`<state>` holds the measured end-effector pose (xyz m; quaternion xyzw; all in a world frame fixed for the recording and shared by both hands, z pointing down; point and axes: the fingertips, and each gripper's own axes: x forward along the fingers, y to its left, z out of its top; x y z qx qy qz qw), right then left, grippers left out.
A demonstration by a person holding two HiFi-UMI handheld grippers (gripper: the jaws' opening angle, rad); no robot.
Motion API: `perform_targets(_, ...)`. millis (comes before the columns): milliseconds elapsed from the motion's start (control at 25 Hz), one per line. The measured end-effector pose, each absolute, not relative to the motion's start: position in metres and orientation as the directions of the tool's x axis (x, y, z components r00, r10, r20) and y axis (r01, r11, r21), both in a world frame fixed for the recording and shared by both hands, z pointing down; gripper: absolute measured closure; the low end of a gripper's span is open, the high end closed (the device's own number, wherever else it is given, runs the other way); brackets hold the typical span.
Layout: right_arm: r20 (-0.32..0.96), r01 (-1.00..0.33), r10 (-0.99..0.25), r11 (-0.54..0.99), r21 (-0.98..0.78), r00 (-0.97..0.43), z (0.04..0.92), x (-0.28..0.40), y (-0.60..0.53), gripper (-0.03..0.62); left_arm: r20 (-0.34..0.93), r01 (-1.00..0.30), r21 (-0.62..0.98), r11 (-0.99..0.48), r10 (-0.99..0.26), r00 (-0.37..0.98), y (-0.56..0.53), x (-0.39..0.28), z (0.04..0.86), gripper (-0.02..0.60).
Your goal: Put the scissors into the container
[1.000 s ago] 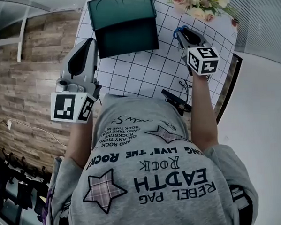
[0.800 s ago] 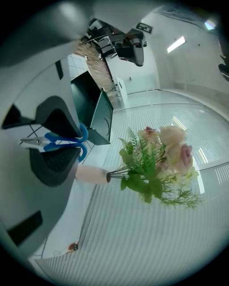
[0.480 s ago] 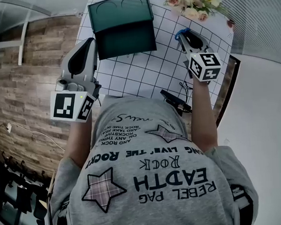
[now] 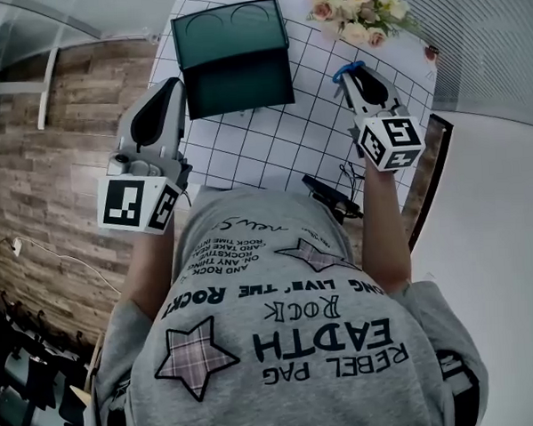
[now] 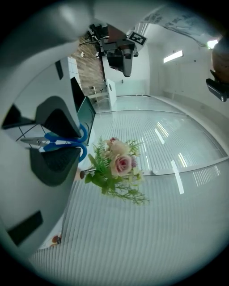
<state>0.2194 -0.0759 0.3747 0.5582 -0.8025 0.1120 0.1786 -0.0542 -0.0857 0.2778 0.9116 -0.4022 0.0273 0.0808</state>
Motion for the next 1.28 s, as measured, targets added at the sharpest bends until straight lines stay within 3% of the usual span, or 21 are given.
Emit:
perform_targets(800,0.212,-0.939,-0.929,0.329,0.099,-0.303,0.285,0.215,-0.06,0.513,0.046,-0.729,0.112,-0.675,-0.729,0.683,-0.08,-0.048,0.253,0.572)
perform_targets(1280,0.182,-0.931,-0.926,0.351,0.1,-0.33,0.271,0.203,-0.054,0.513,0.043,-0.743,0.11,-0.66,-0.744,0.667,-0.074,-0.056,0.253,0.572)
